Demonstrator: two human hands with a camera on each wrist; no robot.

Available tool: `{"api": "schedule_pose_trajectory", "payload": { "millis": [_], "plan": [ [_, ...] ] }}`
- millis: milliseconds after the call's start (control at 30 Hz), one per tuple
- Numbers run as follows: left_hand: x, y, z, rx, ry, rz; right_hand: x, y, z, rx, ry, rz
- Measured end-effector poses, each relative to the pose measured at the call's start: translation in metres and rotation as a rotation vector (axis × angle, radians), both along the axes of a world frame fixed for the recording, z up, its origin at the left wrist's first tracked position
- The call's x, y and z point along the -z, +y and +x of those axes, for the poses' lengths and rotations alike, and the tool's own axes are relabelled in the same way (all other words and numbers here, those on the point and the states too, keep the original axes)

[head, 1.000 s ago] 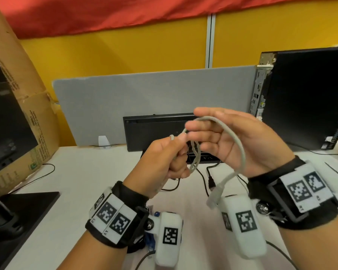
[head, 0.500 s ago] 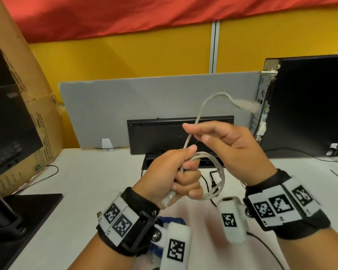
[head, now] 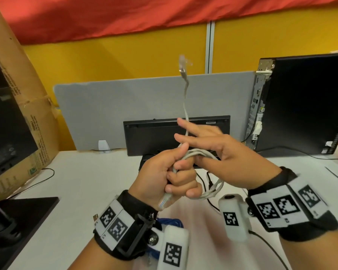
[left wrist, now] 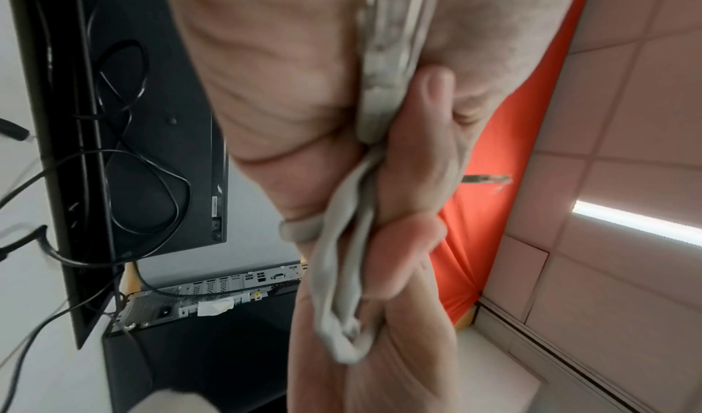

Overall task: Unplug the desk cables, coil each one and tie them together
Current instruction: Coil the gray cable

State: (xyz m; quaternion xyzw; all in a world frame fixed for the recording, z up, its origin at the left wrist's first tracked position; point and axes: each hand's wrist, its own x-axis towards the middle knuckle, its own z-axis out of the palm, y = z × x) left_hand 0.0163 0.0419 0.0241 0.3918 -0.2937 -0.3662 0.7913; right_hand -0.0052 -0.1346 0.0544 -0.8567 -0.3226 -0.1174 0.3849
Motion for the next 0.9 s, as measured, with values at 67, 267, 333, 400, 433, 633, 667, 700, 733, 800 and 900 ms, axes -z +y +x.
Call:
{"api": "schedule_pose_trajectory", "payload": {
  "millis": [67, 267, 333, 400, 433, 633, 667, 700, 733, 800, 900],
  "plan": [
    [-0.001, 0.002, 0.000, 0.002, 0.008, -0.027, 0.002, 0.008, 0.000, 0.083, -0.130, 0.031],
    [-0.002, 0.005, 0.003, -0.016, 0.054, -0.052, 0.009, 0.023, 0.001, 0.185, -0.440, 0.187],
    [-0.002, 0.005, 0.003, -0.018, 0.059, -0.051, 0.010, 0.024, 0.002, 0.187, -0.472, 0.174],
    [-0.002, 0.005, 0.002, 0.005, 0.065, -0.050, 0.010, 0.024, 0.003, 0.172, -0.432, 0.128],
    [-0.002, 0.005, 0.002, 0.028, 0.068, -0.052, 0.010, 0.023, 0.003, 0.169, -0.389, 0.112],
    [-0.001, 0.003, 0.003, 0.081, 0.098, -0.100, 0.008, 0.014, 0.002, -0.079, 0.140, 0.133],
    [-0.001, 0.003, 0.003, 0.082, 0.097, -0.096, 0.009, 0.014, 0.001, -0.101, 0.202, 0.185],
    [0.000, 0.003, 0.004, 0.085, 0.093, -0.091, 0.008, 0.013, 0.001, -0.095, 0.227, 0.220],
    [0.000, 0.002, 0.004, 0.088, 0.090, -0.088, 0.007, 0.013, 0.000, -0.088, 0.238, 0.237],
    [0.001, 0.001, 0.003, 0.092, 0.100, -0.088, 0.004, 0.013, -0.002, -0.100, 0.240, 0.210],
    [0.003, 0.000, 0.003, 0.072, 0.081, -0.048, 0.003, 0.013, -0.005, -0.034, 0.125, 0.028]
  ]
}}
